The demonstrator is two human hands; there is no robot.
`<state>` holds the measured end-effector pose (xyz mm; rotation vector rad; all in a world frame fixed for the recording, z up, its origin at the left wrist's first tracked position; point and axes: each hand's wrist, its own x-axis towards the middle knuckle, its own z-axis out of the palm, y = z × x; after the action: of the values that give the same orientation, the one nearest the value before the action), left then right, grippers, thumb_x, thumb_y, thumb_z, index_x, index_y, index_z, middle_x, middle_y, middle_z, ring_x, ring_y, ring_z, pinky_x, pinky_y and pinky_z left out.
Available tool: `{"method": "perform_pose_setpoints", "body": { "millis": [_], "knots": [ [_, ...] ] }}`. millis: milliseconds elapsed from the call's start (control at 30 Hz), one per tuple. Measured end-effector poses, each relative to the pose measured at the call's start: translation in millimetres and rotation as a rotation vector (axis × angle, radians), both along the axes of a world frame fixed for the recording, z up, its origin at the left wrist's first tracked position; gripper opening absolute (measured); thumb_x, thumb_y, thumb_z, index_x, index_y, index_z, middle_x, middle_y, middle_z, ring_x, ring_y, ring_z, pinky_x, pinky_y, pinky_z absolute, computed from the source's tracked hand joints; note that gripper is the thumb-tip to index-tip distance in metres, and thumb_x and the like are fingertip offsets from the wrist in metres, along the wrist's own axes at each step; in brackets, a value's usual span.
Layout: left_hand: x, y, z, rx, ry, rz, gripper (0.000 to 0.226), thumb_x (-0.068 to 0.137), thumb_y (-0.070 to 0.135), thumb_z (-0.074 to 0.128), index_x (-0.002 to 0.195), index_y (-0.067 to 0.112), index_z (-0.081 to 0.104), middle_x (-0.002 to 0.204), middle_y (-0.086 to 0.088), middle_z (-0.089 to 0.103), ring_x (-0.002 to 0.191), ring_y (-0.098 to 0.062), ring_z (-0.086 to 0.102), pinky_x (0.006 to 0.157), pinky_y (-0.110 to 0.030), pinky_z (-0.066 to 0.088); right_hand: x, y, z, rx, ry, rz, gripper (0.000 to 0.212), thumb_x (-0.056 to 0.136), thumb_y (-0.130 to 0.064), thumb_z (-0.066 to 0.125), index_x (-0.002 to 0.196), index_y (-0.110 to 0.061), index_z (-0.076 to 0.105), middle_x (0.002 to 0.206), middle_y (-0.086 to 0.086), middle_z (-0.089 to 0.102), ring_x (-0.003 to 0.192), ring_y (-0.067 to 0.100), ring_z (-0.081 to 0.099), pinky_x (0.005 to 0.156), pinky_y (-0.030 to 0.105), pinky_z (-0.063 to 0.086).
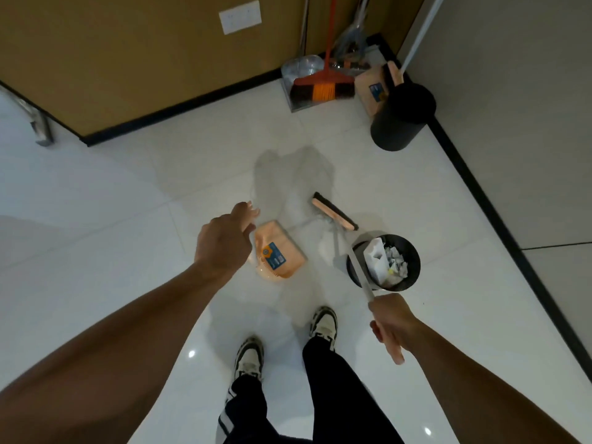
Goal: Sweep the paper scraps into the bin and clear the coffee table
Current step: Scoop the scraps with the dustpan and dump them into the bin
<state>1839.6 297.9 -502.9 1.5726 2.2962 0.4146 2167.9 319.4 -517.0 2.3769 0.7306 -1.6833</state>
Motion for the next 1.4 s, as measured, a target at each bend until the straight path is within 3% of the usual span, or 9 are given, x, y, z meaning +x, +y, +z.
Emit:
{"method": "perform_pose_setpoints", "body": {
  "millis": [100, 400, 633, 800, 900, 1033, 1200, 1300, 1400],
  "knots": [
    [-3.8, 2.7, -1.3, 0.013, 0.045, -0.092, 0.025, 0.095, 0.024, 0.054, 0.12, 0.024, 0.05, 0.09, -0.006, 0.072, 0.082, -0.035, 0.067, 0.063, -0.03, 0.039, 6.0, -20.3, 11.0, -0.049, 0.01, 0.083, 0.015, 0.09, -0.001, 0.044, 0.093, 0.006, 0.057, 0.068, 0.017, 0.053, 0.048, 0.023, 0.046, 0.046, 0.025, 0.037],
    [-4.4, -36.0, 2.3, -0.002, 0.076, -0.14, 0.022, 0.097, 0.027, 0.053, 0.117, 0.02, 0.047, 0.09, -0.009, 0.072, 0.081, -0.034, 0.068, 0.064, -0.033, 0.049, 22.8, -93.8, 48.3, -0.111, 0.213, -0.001, 0.018, 0.093, -0.02, 0.057, 0.096, -0.002, 0.059, 0.068, 0.014, 0.057, 0.044, 0.016, 0.043, 0.042, 0.022, 0.033],
    [-25.9, -82.4, 25.8, 0.089, 0.053, -0.138, 0.031, 0.095, 0.032, 0.056, 0.125, 0.025, 0.049, 0.093, -0.011, 0.071, 0.083, -0.036, 0.065, 0.07, -0.037, 0.049, 14.1, -154.0, 73.2, 0.118, 0.247, -0.022, 0.012, 0.095, -0.021, 0.061, 0.09, -0.01, 0.059, 0.067, 0.012, 0.048, 0.043, 0.019, 0.039, 0.043, 0.023, 0.028],
    [-31.6, -78.7, 75.4, 0.214, 0.049, -0.268, 0.022, 0.096, 0.03, 0.053, 0.117, 0.022, 0.051, 0.082, -0.012, 0.067, 0.073, -0.038, 0.06, 0.064, -0.036, 0.047, 3.8, -173.4, 87.5, 0.312, 0.214, -0.17, 0.022, 0.098, -0.017, 0.056, 0.103, 0.003, 0.063, 0.061, 0.012, 0.05, 0.042, 0.019, 0.039, 0.042, 0.024, 0.032],
    [-22.2, -69.1, 111.2, 0.302, 0.031, -0.324, 0.027, 0.094, 0.031, 0.059, 0.119, 0.023, 0.053, 0.083, -0.013, 0.068, 0.076, -0.04, 0.061, 0.067, -0.04, 0.051, 0.3, -186.3, 99.0, 0.444, 0.183, -0.272, 0.02, 0.096, -0.015, 0.053, 0.107, -0.001, 0.063, 0.06, 0.012, 0.049, 0.039, 0.018, 0.041, 0.042, 0.024, 0.033],
    [2.2, -61.1, 147.7, 0.411, -0.005, -0.357, 0.029, 0.088, 0.041, 0.064, 0.111, 0.025, 0.057, 0.083, -0.011, 0.069, 0.076, -0.038, 0.063, 0.068, -0.038, 0.052, 5.5, -201.6, 112.4, 0.583, 0.142, -0.4, 0.018, 0.093, -0.013, 0.051, 0.095, -0.003, 0.066, 0.055, 0.011, 0.05, 0.04, 0.021, 0.042, 0.043, 0.026, 0.037],
    [36.8, -51.8, 178.5, 0.457, 0.164, -0.529, 0.045, 0.085, 0.067, 0.054, 0.094, 0.023, 0.059, 0.076, -0.003, 0.068, 0.07, -0.029, 0.064, 0.059, -0.033, 0.049, 20.3, -224.6, 127.4, 0.659, 0.083, -0.542, 0.018, 0.09, -0.012, 0.052, 0.085, 0.001, 0.064, 0.054, 0.012, 0.051, 0.042, 0.022, 0.043, 0.045, 0.027, 0.041],
    [60.3, -49.1, 192.8, 0.6, 0.375, -0.779, 0.046, 0.085, 0.061, 0.053, 0.079, 0.016, 0.057, 0.062, -0.005, 0.062, 0.054, -0.028, 0.059, 0.044, -0.03, 0.04, 33.1, -239.6, 133.5, 0.68, 0.08, -0.612, 0.015, 0.089, -0.01, 0.051, 0.08, -0.002, 0.062, 0.056, 0.012, 0.05, 0.042, 0.023, 0.042, 0.045, 0.028, 0.04],
    [85.4, -45.8, 206.6, 0.637, 0.494, -0.96, 0.05, 0.089, 0.064, 0.04, 0.077, 0.018, 0.055, 0.06, -0.001, 0.057, 0.052, -0.022, 0.056, 0.041, -0.03, 0.039, 47.7, -255.8, 137.2, 0.691, 0.109, -0.665, 0.015, 0.089, -0.01, 0.052, 0.076, -0.004, 0.057, 0.056, 0.013, 0.05, 0.043, 0.023, 0.041, 0.046, 0.028, 0.04]
  ]
}}
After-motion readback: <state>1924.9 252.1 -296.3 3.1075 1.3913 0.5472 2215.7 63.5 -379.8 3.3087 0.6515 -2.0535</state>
